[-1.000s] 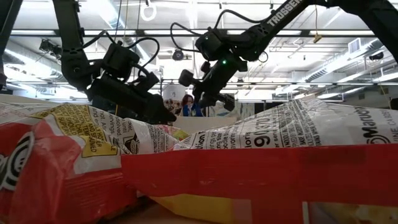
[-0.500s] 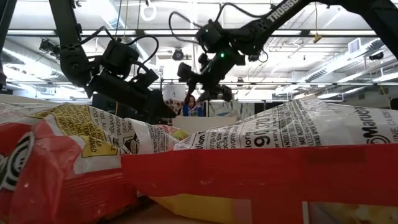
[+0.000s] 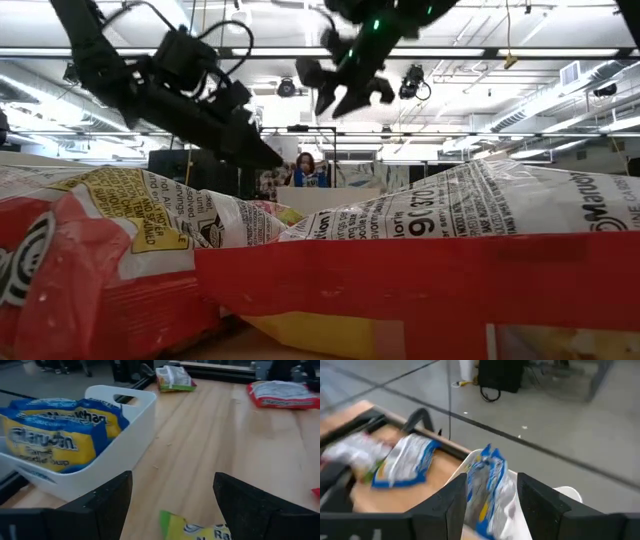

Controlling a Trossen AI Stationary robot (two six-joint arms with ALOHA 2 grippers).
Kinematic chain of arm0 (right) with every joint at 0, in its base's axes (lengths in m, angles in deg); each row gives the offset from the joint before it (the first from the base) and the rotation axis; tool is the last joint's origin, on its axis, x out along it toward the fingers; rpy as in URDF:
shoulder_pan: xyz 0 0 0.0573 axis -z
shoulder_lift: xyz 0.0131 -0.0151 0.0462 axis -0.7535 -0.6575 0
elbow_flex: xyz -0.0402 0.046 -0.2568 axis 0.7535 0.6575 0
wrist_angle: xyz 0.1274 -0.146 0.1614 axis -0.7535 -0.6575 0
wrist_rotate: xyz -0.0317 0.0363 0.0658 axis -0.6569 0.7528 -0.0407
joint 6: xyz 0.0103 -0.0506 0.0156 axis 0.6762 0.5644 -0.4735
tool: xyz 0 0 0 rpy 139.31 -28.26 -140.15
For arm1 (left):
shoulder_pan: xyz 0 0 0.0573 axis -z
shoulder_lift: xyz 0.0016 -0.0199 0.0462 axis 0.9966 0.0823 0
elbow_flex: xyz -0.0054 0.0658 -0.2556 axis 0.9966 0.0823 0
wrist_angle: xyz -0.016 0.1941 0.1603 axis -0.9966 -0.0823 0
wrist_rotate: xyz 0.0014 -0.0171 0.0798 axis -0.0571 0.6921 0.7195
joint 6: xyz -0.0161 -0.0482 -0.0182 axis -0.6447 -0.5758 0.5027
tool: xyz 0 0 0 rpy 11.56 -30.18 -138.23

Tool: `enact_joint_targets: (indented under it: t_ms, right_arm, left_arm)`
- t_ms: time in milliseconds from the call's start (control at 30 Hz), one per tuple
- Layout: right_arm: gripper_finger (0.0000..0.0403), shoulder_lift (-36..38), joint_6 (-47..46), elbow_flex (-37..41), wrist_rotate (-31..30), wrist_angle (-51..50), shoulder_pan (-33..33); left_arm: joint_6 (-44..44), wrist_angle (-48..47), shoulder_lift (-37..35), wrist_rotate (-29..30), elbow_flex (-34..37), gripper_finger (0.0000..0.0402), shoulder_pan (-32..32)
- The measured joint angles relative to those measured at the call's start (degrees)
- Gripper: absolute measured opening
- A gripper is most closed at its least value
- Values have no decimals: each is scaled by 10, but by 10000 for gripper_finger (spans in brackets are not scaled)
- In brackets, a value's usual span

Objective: Sort Maruchan noodles
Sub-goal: Put the blue noodle pack into the top white bin

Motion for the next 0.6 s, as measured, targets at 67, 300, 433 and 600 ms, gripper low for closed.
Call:
enact_joint_targets:
  t_ms: [67, 300, 433, 600]
  right_arm:
    - [177, 8, 6, 0, -10, -21, -30]
    - [177, 11, 6, 0, -12, -31, -120]
    - [177, 9, 1, 0, -12, -29, -161]
    - [177, 9, 1, 0, -12, -18, -201]
  left_arm:
    - [11, -53, -35, 45, 0, 283, -4]
    - [-40, -243, -88, 83, -3, 283, -99]
    - [-48, -224, -61, 78, -3, 283, -152]
    - [-78, -184, -16, 78, -21, 283, -190]
